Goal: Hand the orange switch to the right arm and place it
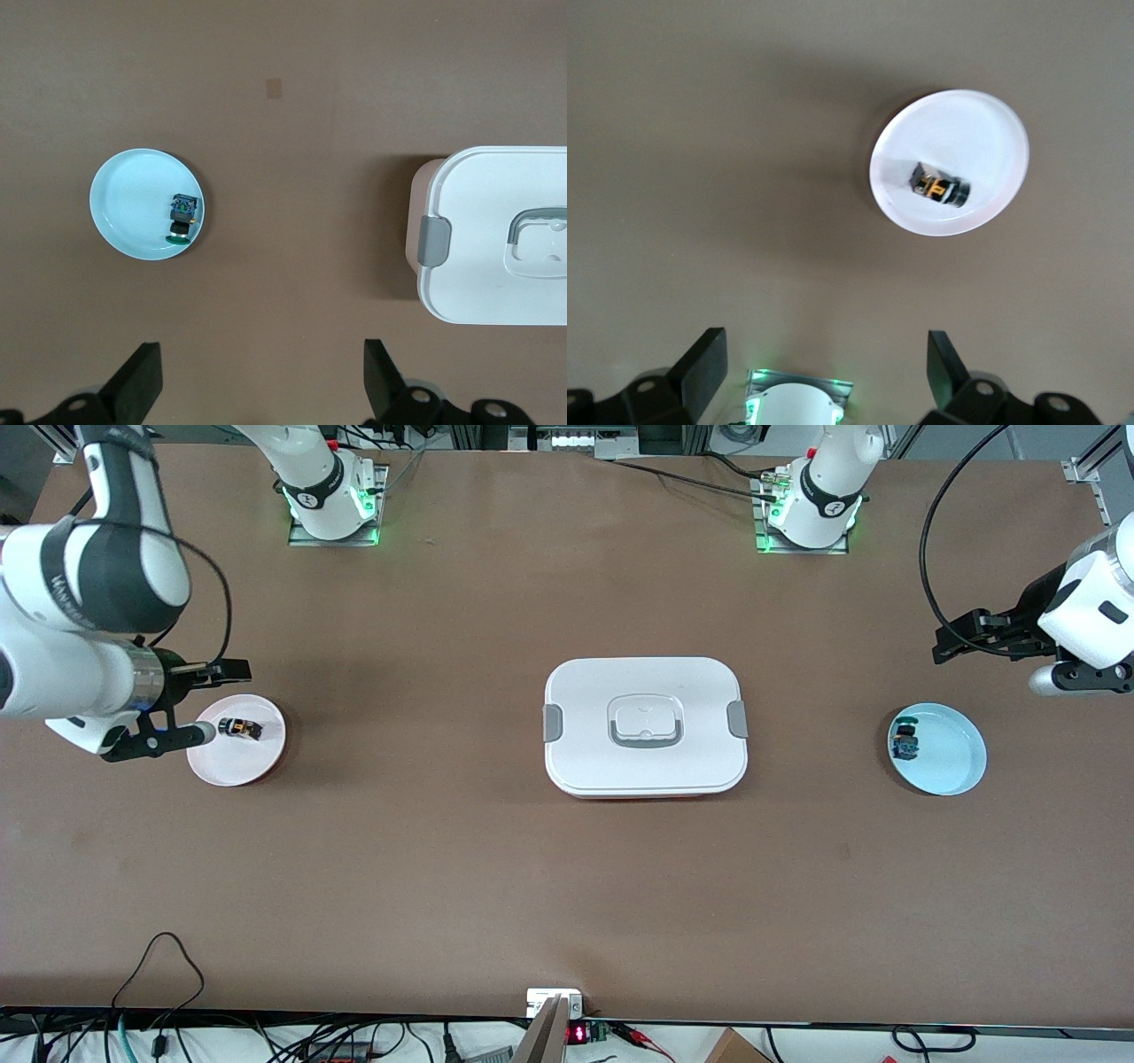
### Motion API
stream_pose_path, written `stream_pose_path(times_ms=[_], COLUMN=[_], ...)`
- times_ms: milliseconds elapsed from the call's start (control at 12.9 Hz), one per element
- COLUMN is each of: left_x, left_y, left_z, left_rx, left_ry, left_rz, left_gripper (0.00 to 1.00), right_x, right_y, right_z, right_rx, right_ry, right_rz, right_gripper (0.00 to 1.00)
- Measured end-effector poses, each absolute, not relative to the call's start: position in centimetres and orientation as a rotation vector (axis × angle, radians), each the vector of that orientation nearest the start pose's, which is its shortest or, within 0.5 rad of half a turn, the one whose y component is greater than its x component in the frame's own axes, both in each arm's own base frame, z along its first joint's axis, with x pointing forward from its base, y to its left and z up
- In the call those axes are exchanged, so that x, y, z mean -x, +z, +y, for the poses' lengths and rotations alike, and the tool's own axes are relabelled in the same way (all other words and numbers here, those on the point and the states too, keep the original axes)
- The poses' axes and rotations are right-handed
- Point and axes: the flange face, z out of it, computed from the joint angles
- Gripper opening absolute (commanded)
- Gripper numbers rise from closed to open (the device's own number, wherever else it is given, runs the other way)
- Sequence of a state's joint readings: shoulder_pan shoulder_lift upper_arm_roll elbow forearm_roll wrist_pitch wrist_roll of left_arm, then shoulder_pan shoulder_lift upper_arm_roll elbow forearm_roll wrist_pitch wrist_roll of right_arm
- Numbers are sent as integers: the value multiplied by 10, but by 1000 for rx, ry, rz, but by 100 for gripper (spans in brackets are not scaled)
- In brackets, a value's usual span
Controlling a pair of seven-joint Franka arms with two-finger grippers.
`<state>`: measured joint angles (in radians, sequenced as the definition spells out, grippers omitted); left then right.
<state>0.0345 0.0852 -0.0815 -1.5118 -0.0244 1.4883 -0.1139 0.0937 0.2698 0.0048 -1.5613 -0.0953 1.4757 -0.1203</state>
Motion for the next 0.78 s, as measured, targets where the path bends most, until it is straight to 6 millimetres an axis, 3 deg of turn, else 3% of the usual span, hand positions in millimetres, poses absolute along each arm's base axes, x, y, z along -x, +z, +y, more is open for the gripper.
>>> stream_pose_path(times_ms=[155, 465, 775], left_x=[-570, -571, -572], left_y=[598, 599, 615], left_z=[-28, -28, -31], left_rx=[3158, 3158, 3164], left_ry=[174, 169, 116], left_rz=[-105, -103, -95], left_gripper=[100, 100, 100], right_x=[-603, -612, -603], right_y=[499, 565, 593], right_z=[50, 19, -15], right_rx=[3210, 3235, 3188], right_ry=[472, 252, 157], right_rz=[-371, -247, -86], right_gripper=[100, 100, 100])
